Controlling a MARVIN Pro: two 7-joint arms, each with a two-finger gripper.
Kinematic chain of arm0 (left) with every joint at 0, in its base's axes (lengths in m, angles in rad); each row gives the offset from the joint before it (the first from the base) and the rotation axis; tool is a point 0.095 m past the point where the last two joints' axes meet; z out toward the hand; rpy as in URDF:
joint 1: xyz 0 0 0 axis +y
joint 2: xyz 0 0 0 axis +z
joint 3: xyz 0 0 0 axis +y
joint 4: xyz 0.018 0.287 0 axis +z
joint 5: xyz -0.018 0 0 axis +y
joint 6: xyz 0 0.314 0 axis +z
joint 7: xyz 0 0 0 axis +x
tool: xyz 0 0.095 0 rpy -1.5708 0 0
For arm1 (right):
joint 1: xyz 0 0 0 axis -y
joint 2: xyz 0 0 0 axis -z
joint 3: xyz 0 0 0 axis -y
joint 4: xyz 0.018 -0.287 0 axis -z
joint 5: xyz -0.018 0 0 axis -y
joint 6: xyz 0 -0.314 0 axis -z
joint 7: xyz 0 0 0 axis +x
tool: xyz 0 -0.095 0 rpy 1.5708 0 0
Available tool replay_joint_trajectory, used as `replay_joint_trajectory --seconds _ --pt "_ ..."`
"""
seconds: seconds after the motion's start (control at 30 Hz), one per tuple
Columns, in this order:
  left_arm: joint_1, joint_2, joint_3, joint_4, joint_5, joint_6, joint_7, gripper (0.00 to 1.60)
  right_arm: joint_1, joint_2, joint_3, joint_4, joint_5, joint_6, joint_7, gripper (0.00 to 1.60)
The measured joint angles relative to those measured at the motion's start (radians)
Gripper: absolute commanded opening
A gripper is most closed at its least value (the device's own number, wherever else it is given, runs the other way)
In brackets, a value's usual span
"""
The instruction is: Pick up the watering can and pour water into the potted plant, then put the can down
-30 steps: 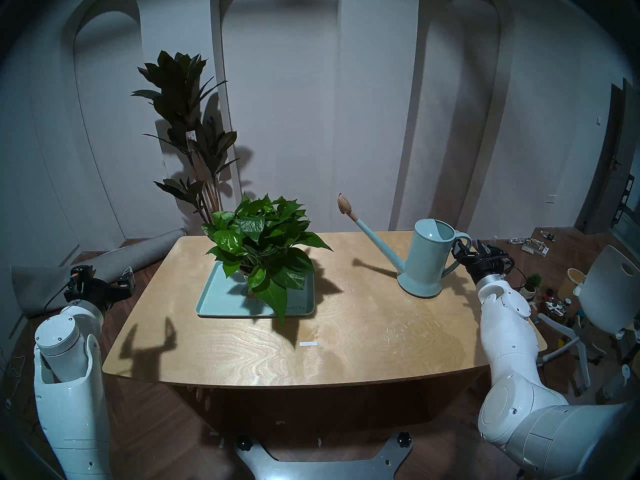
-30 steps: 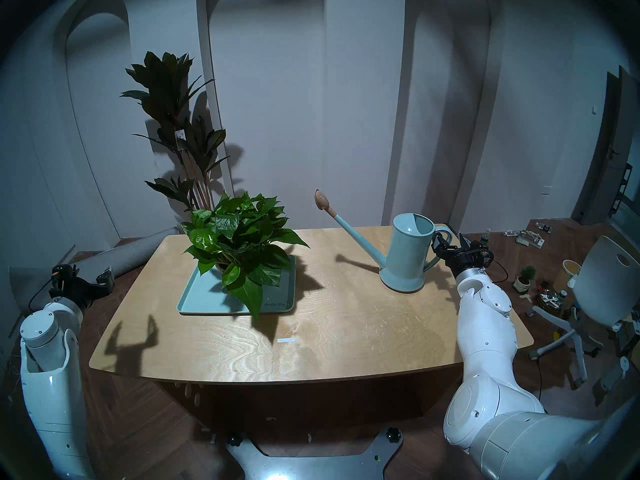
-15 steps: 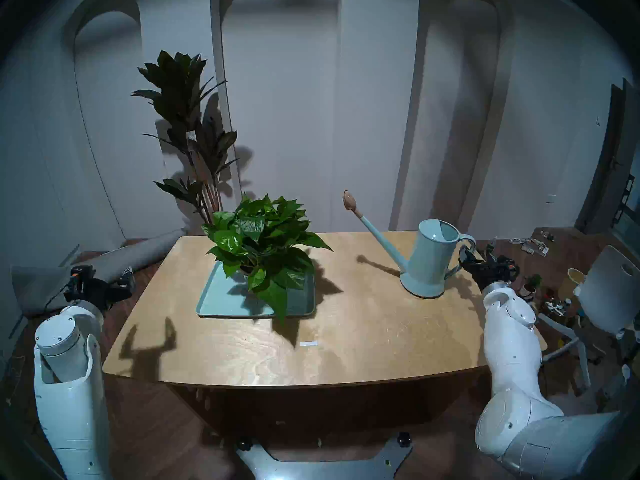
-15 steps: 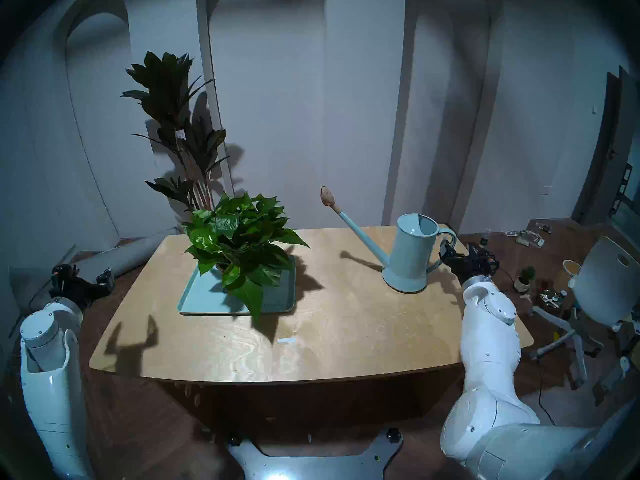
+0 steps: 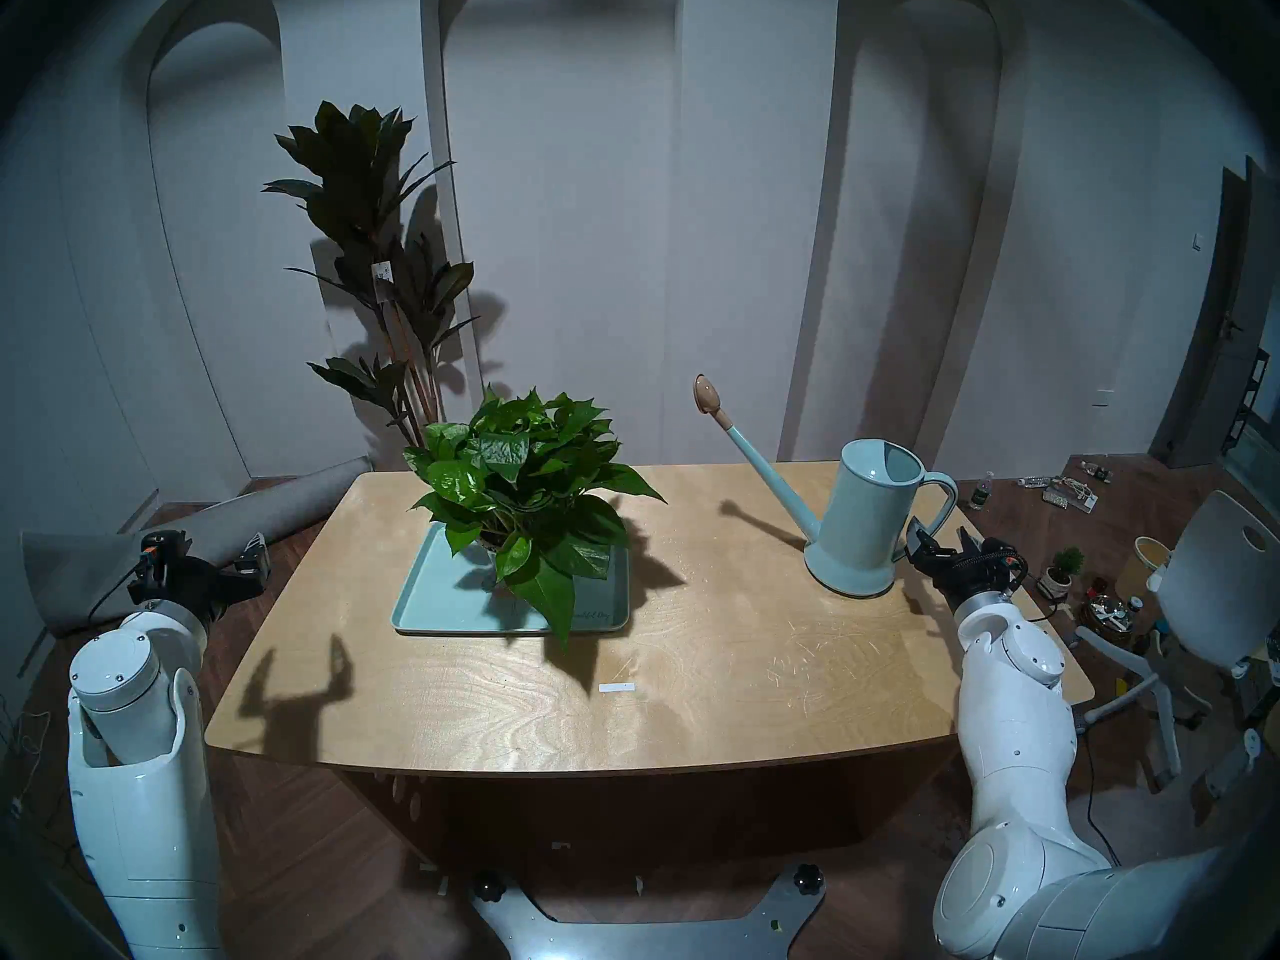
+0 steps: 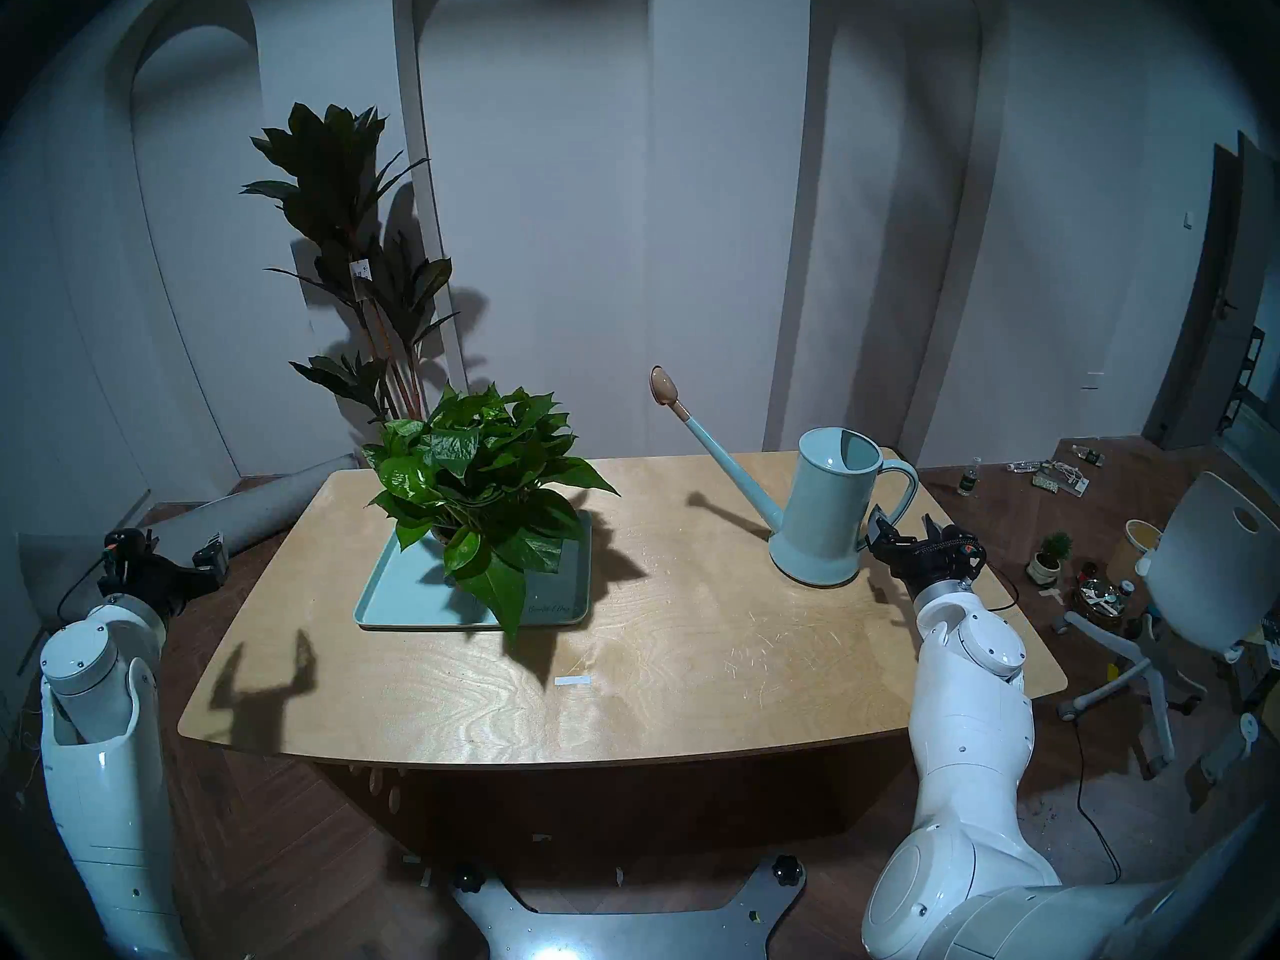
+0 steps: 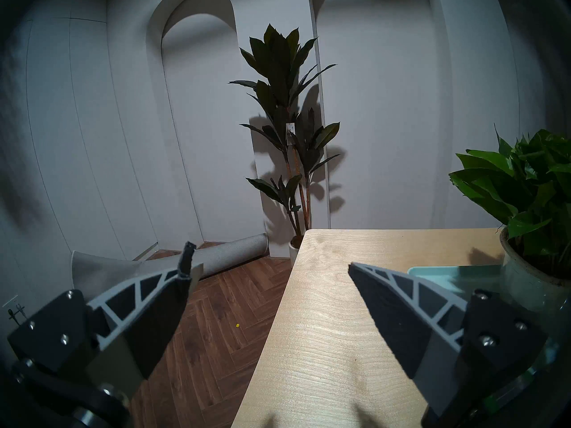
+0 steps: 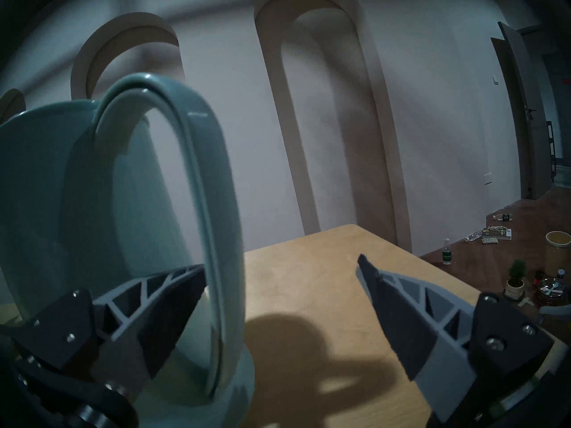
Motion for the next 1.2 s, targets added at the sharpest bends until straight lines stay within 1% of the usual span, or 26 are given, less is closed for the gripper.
replay_joint_trajectory --seconds 0.1,0.3,0.4,0.5,0.73,0.8,0.93,1.1,1.2 --pt "0.0 0.0 0.0 0.0 0.0 0.0 0.0 1.6 0.001 -0.003 -0.005 -0.004 -0.005 -0.001 0.0 1.6" --pt "0.0 0.0 0.0 0.0 0.0 0.0 0.0 1.6 -0.01 -0.02 -0.014 -0.046 -0.014 -0.003 0.006 1.6" --pt "0.0 0.0 0.0 0.0 0.0 0.0 0.0 1.6 -0.038 -0.037 -0.013 -0.097 -0.01 -0.006 0.014 1.6" --pt "0.0 0.0 0.0 0.0 0.0 0.0 0.0 1.6 -0.054 -0.045 -0.008 -0.121 -0.006 -0.006 0.017 1.6" --pt "0.0 0.0 0.0 0.0 0.0 0.0 0.0 1.6 -0.142 -0.081 0.028 -0.224 0.016 -0.017 0.042 1.6" --pt "0.0 0.0 0.0 0.0 0.0 0.0 0.0 1.6 -0.149 -0.085 0.03 -0.233 0.018 -0.019 0.046 1.6" --pt "0.0 0.0 0.0 0.0 0.0 0.0 0.0 1.6 -0.207 -0.11 0.049 -0.296 0.043 -0.049 0.088 1.6" --pt "0.0 0.0 0.0 0.001 0.0 0.0 0.0 1.6 -0.254 -0.13 0.062 -0.346 0.072 -0.083 0.136 1.6" --pt "0.0 0.0 0.0 0.002 0.0 0.0 0.0 1.6 -0.289 -0.144 0.066 -0.388 0.095 -0.107 0.18 1.6"
